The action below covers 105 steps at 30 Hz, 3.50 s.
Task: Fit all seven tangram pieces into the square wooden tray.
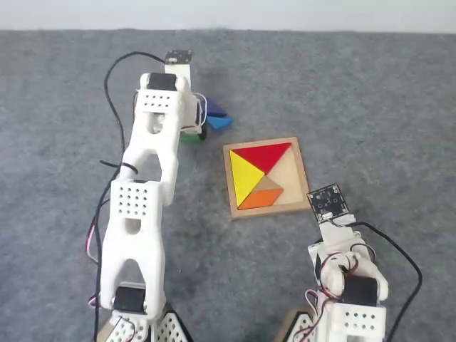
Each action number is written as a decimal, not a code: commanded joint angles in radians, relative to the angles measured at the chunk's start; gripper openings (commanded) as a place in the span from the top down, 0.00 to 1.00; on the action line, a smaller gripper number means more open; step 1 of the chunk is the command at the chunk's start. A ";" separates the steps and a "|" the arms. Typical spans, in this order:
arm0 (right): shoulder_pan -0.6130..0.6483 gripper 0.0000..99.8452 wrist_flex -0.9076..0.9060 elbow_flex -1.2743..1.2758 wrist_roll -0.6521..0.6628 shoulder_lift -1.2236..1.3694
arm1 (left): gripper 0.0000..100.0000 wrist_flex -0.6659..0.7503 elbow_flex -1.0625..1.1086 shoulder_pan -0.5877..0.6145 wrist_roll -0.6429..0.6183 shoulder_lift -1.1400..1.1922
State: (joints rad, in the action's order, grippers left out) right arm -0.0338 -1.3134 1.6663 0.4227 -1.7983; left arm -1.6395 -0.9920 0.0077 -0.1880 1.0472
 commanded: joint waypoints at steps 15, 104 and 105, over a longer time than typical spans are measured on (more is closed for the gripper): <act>0.004 0.99 -0.002 0.017 0.008 -0.015 | 0.95 -0.118 -0.061 -0.204 0.066 -0.066; 0.004 0.99 -0.002 0.017 0.008 -0.015 | 0.74 0.821 1.155 -0.539 0.353 -0.666; 0.004 0.99 -0.002 0.017 0.008 -0.015 | 0.74 0.822 1.153 -0.540 0.353 -0.666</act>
State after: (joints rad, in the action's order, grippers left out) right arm -0.0338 -1.3134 1.6663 0.4227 -1.7983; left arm -0.8416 0.1665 -0.5309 0.1649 0.3951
